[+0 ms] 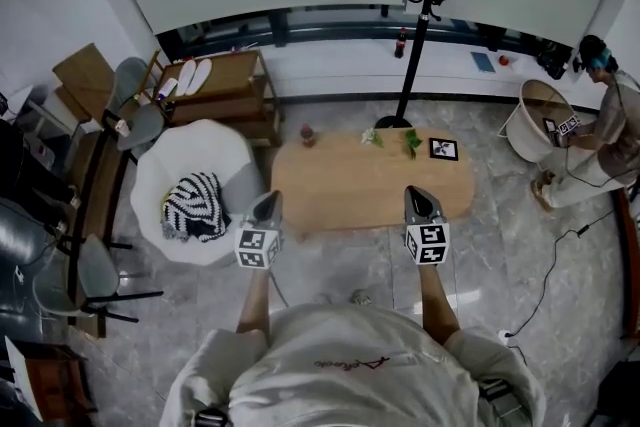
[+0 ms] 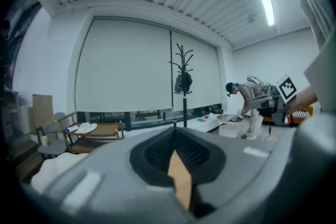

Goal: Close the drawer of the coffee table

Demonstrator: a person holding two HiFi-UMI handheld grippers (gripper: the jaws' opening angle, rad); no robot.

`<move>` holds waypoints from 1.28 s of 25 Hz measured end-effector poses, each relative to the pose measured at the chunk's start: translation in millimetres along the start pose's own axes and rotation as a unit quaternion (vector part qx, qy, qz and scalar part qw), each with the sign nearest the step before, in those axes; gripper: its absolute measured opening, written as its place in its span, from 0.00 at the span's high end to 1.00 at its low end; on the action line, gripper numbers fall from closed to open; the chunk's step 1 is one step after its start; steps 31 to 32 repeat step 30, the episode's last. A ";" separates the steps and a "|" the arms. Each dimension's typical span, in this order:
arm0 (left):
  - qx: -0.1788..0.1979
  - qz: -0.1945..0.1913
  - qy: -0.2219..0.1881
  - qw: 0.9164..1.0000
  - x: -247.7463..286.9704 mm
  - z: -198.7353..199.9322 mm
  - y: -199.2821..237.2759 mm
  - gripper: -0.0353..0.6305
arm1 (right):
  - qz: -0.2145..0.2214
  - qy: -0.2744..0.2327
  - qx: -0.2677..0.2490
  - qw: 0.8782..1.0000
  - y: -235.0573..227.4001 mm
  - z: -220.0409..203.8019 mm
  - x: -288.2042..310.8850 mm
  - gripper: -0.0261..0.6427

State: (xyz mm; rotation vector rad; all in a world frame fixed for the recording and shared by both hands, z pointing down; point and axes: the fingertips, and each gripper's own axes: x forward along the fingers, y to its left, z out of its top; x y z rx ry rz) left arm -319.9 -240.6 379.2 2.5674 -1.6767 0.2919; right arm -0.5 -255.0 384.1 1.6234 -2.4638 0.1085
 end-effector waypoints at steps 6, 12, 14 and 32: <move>-0.004 0.003 -0.006 1.000 8.7 5.5 11.0 0.95 | -0.001 -0.008 0.001 1.000 1.0 9.7 15.5 0.95; -0.002 0.003 -0.008 1.000 14.2 6.5 13.7 0.95 | 0.008 -0.007 0.002 1.000 6.9 9.6 25.3 0.95; -0.002 0.004 -0.010 1.000 14.6 7.8 15.2 0.95 | 0.012 -0.007 0.001 1.000 10.1 10.6 28.3 0.95; 0.004 -0.006 -0.004 1.000 19.7 7.6 7.6 0.95 | 0.022 -0.004 0.002 1.000 16.0 9.6 32.3 0.95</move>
